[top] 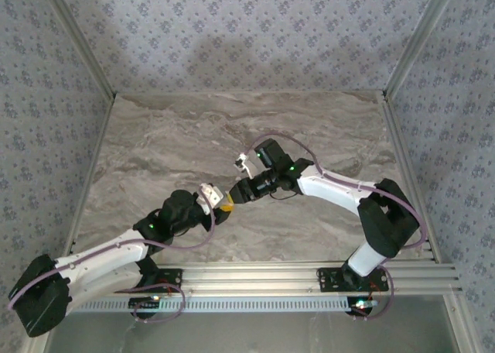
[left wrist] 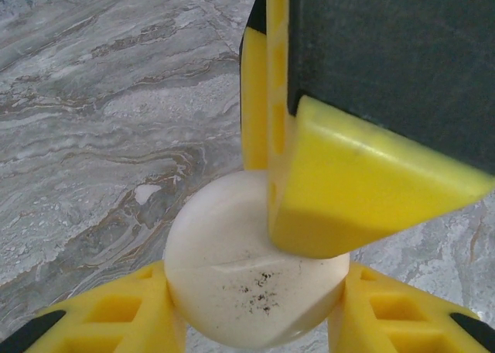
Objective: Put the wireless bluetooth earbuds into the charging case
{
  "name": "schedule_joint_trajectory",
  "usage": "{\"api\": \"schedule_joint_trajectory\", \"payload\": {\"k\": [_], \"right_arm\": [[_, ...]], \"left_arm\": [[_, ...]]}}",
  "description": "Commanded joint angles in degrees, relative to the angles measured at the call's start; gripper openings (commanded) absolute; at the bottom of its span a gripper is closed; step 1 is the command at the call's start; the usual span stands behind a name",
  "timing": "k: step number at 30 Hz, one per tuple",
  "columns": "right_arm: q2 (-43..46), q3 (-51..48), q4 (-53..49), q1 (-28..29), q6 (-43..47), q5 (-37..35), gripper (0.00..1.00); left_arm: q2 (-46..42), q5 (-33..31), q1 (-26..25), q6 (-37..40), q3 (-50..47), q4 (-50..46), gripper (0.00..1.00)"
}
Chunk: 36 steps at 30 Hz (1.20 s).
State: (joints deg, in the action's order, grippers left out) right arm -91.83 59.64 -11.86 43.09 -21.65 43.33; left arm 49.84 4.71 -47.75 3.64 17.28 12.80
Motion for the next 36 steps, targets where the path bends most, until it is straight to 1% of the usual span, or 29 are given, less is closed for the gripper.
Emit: {"api": "schedule_joint_trajectory", "payload": {"k": [1, 3, 5, 8, 10, 15, 19, 21, 25, 27, 31, 34, 36], "right_arm": [[-0.53, 1.36, 0.7, 0.35, -0.3, 1.21, 0.31], [0.1, 1.14, 1.31, 0.33, -0.07, 1.31, 0.26], [0.94, 0.79, 1.57, 0.31, 0.51, 0.65, 0.24], [3.12, -0.4, 1.18, 0.19, 2.65, -1.39, 0.22], [5.34, -1.43, 0.0, -0.18, 5.46, -2.88, 0.22], [12.11, -4.24, -5.29, -3.61, 18.13, -5.12, 0.23], [16.76, -5.25, -8.37, -5.34, 27.71, -4.93, 0.24], [18.65, -5.64, -9.71, -5.73, 33.72, -3.75, 0.25], [21.78, -6.61, -11.95, -6.02, 45.39, -1.62, 0.25], [23.05, -6.81, -13.78, -6.08, 52.1, -0.29, 0.25], [24.74, -7.34, -18.78, -5.54, 67.63, 1.82, 0.27], [24.43, -6.36, -20.93, -4.41, 72.1, -0.58, 0.27], [23.12, -4.74, -23.63, -3.41, 74.73, -1.73, 0.27]], "left_arm": [[-1.53, 0.5, -0.09, 0.76, 0.26, 1.21, 0.43], [-1.54, 0.3, -0.08, 0.74, 0.26, 1.19, 0.45], [-1.59, 0.34, -0.11, 0.7, 0.38, 1.03, 0.48], [-1.78, 0.72, -0.13, 0.61, 0.8, 0.3, 0.53], [-2.59, 1.19, -0.08, 0.58, 0.83, 0.19, 0.57], [-5.45, 3.51, -0.07, 1.73, 0.37, 0.44, 0.66], [-6.38, 6.35, -0.07, 2.93, 0.83, -0.51, 0.66], [-6.62, 8.56, -0.08, 3.78, 0.94, -0.39, 0.66], [-6.06, 12.8, -0.08, 6.61, 1.9, -0.73, 0.63], [-5.6, 14.59, -0.08, 8.07, 2.4, -0.67, 0.61], [-5.3, 19.73, -0.1, 12.03, 2.65, 0.19, 0.61], [-4.64, 22.95, -0.07, 14.46, 3.65, -0.84, 0.61], [-3.77, 23.97, -0.07, 15.61, 4.8, -2.07, 0.62]]}}
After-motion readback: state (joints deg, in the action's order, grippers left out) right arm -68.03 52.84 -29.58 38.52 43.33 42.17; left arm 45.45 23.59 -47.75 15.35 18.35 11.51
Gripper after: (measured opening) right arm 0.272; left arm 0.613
